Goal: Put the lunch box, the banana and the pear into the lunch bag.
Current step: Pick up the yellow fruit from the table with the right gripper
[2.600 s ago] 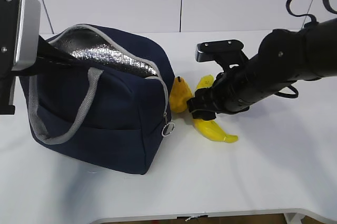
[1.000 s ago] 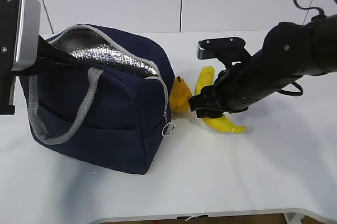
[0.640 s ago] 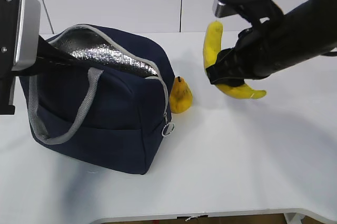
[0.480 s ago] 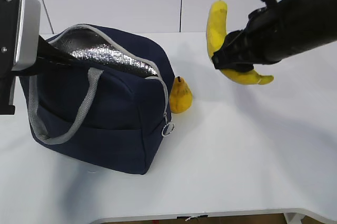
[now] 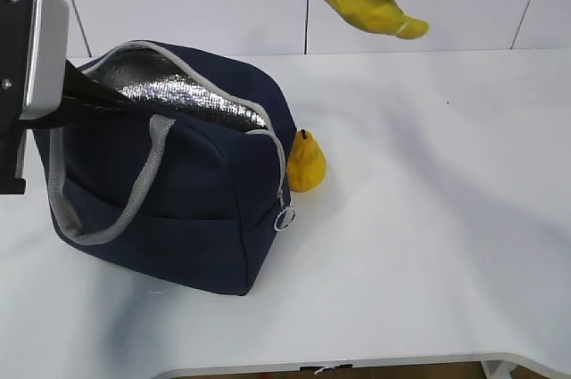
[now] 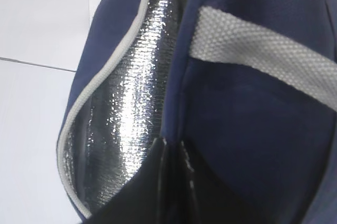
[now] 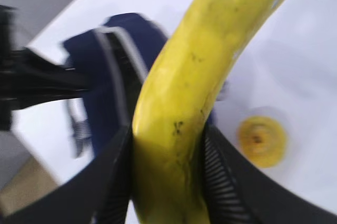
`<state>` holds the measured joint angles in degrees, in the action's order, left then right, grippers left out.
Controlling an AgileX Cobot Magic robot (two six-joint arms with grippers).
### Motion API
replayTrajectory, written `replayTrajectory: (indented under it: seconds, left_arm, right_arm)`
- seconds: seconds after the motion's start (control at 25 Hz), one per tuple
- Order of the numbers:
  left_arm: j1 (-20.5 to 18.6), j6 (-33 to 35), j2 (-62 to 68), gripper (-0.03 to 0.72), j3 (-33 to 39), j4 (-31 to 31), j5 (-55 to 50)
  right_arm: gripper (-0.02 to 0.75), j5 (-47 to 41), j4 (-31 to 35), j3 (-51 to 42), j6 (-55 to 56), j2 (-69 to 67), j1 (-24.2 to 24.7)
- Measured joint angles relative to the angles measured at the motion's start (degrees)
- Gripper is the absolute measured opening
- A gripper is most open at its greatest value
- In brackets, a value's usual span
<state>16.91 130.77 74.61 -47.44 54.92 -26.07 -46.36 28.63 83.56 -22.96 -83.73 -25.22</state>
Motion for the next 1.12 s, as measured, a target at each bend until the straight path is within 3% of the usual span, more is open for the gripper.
replayTrajectory:
  seconds: [0.28, 0.52, 0.72, 0.96, 1.12]
  left_arm:
    - [0.0, 0.0, 0.0, -0.013, 0.0, 0.0, -0.1]
    - [0.0, 0.0, 0.0, -0.013, 0.0, 0.0, -0.2]
    - [0.0, 0.0, -0.1, -0.013, 0.0, 0.0, -0.2]
    - [0.0, 0.0, -0.1, -0.013, 0.0, 0.0, -0.2]
    - [0.0, 0.0, -0.1, -0.013, 0.0, 0.0, -0.2]
  right_arm:
    - [0.321, -23.3, 10.4, 18.1, -2.2, -12.1, 0.0]
    - [0.321, -24.8, 11.3, 27.1, -5.6, -21.2, 0.0]
    - [0.321, -24.9, 12.9, 28.2, -19.8, -22.7, 0.0]
    - [0.321, -25.2, 9.9, 28.5, -30.3, -22.7, -0.2]
    - [0.321, -25.2, 4.8, 28.5, -32.2, -23.5, -3.7]
